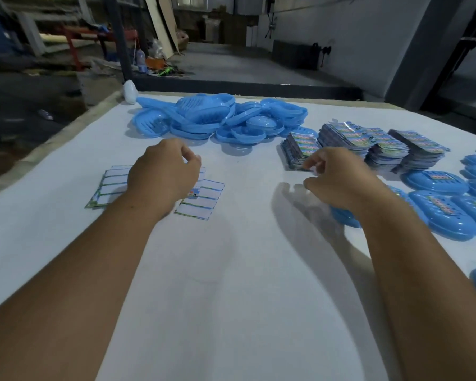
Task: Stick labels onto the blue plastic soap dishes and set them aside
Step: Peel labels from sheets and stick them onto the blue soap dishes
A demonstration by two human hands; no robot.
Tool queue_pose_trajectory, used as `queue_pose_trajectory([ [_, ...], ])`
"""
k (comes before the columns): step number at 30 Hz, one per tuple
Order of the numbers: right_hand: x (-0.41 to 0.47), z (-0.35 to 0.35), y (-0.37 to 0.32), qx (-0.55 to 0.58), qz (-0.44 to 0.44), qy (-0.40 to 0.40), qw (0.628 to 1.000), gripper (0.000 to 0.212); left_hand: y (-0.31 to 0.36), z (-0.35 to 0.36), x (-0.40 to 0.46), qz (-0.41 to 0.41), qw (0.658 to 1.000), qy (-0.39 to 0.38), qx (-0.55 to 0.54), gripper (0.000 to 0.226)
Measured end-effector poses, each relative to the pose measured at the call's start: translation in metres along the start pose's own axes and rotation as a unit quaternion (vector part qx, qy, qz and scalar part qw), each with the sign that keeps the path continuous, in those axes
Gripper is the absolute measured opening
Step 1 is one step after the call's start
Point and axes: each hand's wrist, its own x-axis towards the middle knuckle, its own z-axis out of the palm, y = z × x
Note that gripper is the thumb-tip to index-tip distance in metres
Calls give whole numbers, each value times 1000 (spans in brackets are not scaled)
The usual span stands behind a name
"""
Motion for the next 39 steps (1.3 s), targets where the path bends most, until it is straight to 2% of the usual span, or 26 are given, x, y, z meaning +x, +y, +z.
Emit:
queue_pose_trajectory([
  [5,7,4,-43,24,-105,-44,993,16,-11,-4,11,-14,999,17,36,14],
  [11,17,23,-88,-24,-147,-123,981,17,-21,-1,13,-16,998,13,59,11],
  [16,9,51,-82,29,-144,-69,987,18,-20,4,14,-12,998,50,48,11],
  [19,10,55,-76,68,-157,-41,984,4,-13,7,23,13,998,56,39,12],
  [21,12,53,-72,91,-162,-30,982,7,-1,10,33,58,997,37,42,12],
  [25,14,52,-68,118,-163,-24,979,13,36,24,53,174,981,-53,63,35],
  [28,16,49,-65,141,-155,-11,978,13,65,39,63,236,962,-75,115,44],
  [33,18,45,-62,163,-156,5,974,14,88,53,68,236,945,-75,213,33],
  [39,23,42,-59,156,-154,28,975,11,80,49,60,230,968,-32,93,25],
])
